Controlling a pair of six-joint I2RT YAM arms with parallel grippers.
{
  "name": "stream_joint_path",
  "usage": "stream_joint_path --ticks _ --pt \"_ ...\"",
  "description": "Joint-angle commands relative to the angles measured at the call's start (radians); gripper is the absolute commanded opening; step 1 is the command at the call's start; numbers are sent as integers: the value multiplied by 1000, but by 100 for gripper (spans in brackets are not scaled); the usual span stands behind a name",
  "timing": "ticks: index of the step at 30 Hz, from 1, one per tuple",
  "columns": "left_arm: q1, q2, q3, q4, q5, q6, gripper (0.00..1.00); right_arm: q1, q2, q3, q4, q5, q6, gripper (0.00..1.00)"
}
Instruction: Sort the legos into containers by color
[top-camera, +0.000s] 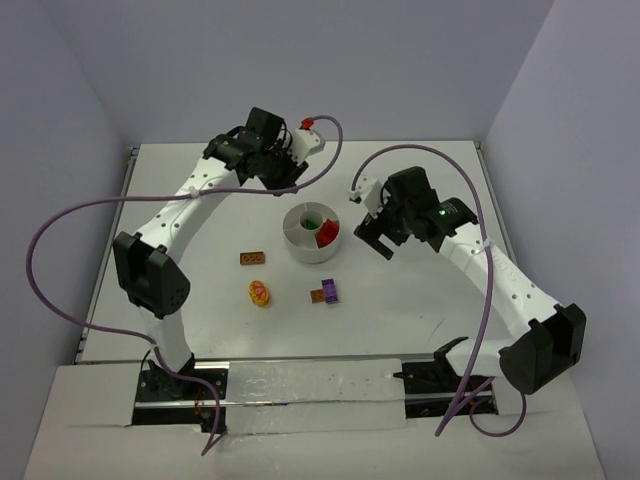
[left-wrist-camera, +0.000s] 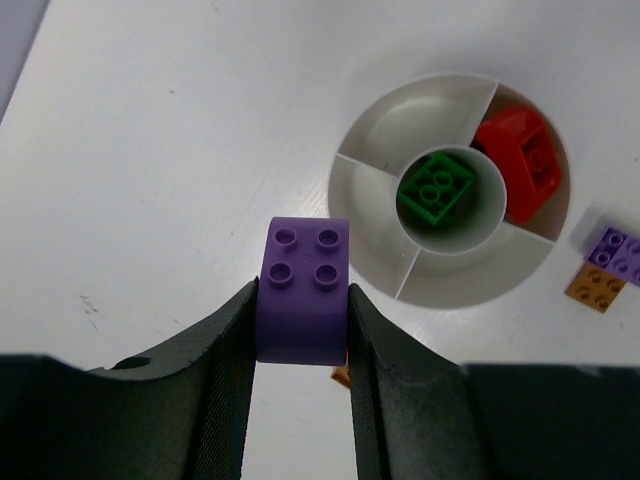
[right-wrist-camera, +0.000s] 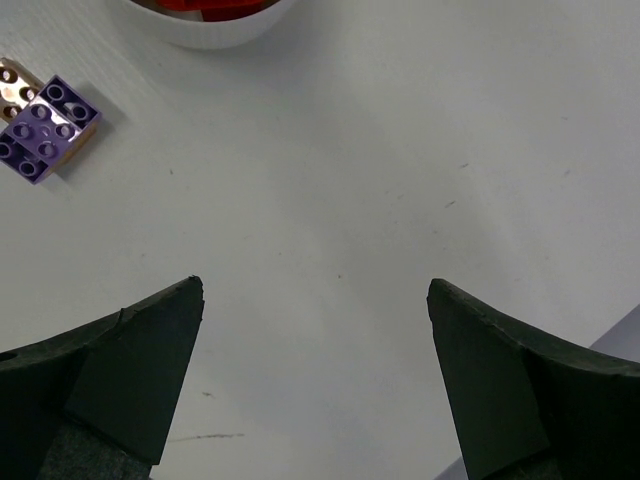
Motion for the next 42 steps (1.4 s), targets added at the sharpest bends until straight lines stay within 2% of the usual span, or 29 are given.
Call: stream_joint_path --ticks 1,5,10,28,37,42 --pt "-38 10 7 -74 -114 123 6 -13 -48 -26 36 -38 27 100" --pt "-49 17 -19 -96 -131 188 6 -20 -46 -32 40 -47 30 100" --pt "-57 2 -38 -159 -33 220 6 -21 -43 -47 47 -47 28 100" --pt "-92 37 -49 -241 106 -104 2 -25 -50 -70 46 -55 28 100" --pt "-90 72 -57 -213 100 -196 7 -24 -57 -78 48 -53 35 100" --pt "-91 91 -57 -192 83 -239 14 -26 -68 -92 50 -53 42 100"
